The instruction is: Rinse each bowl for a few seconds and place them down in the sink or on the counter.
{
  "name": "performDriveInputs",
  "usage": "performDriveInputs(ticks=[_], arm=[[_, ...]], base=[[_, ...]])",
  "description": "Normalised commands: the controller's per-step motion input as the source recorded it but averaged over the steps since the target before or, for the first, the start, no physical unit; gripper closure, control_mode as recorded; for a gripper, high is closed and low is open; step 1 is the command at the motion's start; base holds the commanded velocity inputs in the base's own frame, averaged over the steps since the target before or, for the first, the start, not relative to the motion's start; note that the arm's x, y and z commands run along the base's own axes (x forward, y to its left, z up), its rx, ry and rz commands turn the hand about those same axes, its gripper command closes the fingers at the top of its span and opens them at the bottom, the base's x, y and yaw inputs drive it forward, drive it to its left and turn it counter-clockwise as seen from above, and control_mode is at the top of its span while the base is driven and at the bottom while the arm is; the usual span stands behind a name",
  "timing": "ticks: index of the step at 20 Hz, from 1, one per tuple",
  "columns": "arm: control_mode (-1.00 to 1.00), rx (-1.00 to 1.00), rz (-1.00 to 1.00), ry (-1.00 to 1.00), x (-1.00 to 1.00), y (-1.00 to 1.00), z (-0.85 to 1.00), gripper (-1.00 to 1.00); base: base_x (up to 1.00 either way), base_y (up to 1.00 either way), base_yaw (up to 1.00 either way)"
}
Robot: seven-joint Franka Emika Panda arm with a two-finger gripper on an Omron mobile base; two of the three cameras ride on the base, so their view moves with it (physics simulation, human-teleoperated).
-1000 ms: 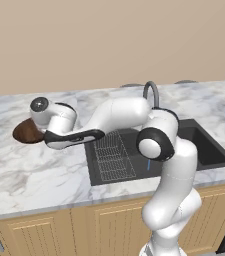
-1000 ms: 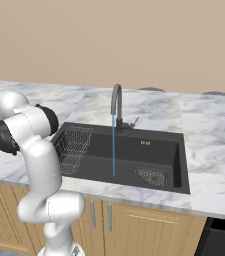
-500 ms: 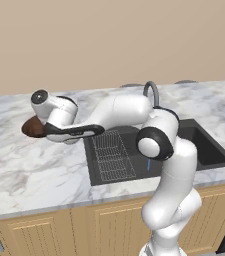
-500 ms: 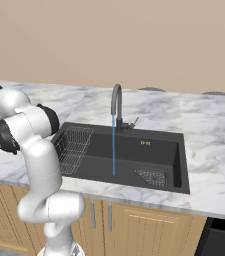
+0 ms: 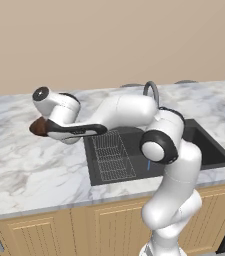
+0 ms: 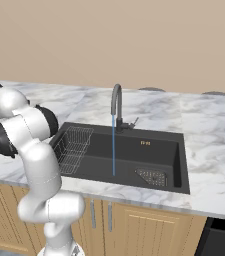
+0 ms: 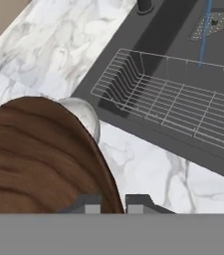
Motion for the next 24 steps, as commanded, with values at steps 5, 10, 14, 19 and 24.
performDriveInputs(ticks=[5,10,14,19,24], arm=[[-1.0,0.01,-0.13,-0.01,-0.29,-0.14,0.0,1.0],[-1.0,0.03,-0.12,0.0,-0.32,-0.18,-0.04,1.0],[-1.0,0.04,-0.11,0.0,-0.33,-0.21,-0.08,1.0],[-1.0,0.03,-0.11,0.0,-0.33,-0.22,-0.1,1.0],[-1.0,0.01,-0.15,0.0,-0.2,-0.17,-0.2,1.0]], base=[[0.0,0.0,0.0],[0.0,0.0,0.0],[0.0,0.0,0.0],[0.0,0.0,0.0],[0.0,0.0,0.0]])
